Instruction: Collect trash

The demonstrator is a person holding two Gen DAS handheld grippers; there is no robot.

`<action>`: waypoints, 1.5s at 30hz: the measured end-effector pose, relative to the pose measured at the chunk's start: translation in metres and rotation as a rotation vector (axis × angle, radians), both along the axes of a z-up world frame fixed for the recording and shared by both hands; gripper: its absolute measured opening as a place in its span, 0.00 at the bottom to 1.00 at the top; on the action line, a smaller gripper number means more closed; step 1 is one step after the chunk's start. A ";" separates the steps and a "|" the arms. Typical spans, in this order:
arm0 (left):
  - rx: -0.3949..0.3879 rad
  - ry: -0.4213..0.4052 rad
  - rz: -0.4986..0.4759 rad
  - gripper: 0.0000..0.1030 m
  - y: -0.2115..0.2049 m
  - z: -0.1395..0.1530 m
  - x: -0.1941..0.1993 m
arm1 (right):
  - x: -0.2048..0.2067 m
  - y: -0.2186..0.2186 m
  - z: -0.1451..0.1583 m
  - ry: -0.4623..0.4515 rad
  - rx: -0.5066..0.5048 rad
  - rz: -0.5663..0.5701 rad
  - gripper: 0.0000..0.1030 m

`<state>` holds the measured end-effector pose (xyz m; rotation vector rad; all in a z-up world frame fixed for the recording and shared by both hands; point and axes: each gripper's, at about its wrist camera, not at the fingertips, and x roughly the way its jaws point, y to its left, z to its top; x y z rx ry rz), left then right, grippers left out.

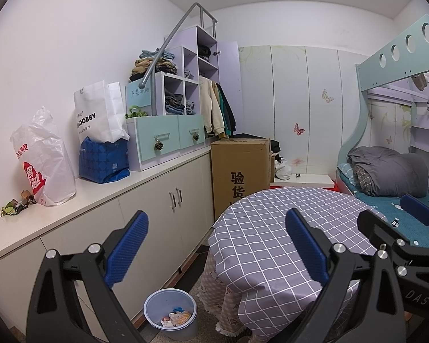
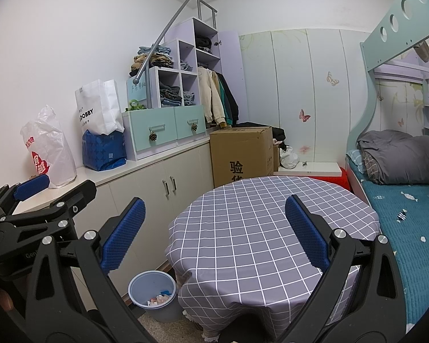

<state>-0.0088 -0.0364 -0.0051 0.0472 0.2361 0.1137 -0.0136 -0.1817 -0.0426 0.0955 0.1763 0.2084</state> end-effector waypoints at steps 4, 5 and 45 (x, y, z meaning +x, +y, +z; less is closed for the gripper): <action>0.000 0.000 -0.001 0.92 0.000 -0.001 -0.001 | 0.000 0.000 0.000 0.000 0.000 0.000 0.93; 0.000 0.000 -0.001 0.92 0.000 -0.001 0.000 | 0.000 0.000 0.000 0.001 0.000 0.000 0.93; 0.034 0.054 0.016 0.92 0.013 -0.017 0.027 | 0.023 -0.009 -0.029 0.051 0.017 0.016 0.93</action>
